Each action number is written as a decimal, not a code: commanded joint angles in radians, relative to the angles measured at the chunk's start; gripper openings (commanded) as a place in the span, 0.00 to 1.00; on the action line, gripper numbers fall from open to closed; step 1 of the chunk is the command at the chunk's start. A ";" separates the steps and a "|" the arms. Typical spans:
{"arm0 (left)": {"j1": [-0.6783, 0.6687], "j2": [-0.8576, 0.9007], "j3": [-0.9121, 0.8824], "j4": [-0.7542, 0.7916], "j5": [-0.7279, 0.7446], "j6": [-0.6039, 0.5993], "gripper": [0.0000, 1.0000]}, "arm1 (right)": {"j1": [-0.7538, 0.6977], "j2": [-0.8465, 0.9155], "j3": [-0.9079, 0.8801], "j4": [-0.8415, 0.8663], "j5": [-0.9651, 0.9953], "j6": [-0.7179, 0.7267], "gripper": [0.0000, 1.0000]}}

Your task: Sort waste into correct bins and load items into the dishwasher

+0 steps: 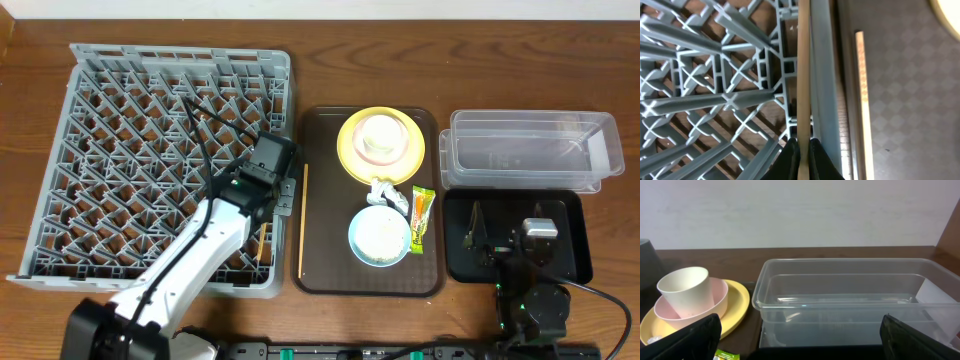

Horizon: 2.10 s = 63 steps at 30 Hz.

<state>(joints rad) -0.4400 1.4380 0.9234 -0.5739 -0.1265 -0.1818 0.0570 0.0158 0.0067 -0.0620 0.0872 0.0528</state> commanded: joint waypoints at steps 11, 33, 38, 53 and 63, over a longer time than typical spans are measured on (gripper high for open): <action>0.003 -0.043 0.011 0.000 -0.070 0.017 0.33 | 0.002 -0.002 -0.001 -0.002 0.013 0.014 0.99; 0.002 -0.310 0.011 -0.063 0.560 -0.023 0.12 | 0.002 -0.002 -0.001 -0.002 0.013 0.014 0.99; -0.005 -0.268 -0.010 -0.079 0.559 -0.079 0.08 | 0.002 -0.002 -0.001 -0.002 0.013 0.014 0.99; -0.288 -0.133 -0.018 -0.072 0.105 -0.286 0.08 | 0.002 -0.002 -0.001 -0.002 0.013 0.013 0.99; -0.434 0.008 -0.018 -0.073 -0.163 -0.497 0.08 | 0.002 -0.002 -0.001 -0.002 0.013 0.014 0.99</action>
<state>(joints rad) -0.8497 1.3952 0.9165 -0.6464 -0.1703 -0.5861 0.0570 0.0158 0.0067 -0.0616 0.0872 0.0528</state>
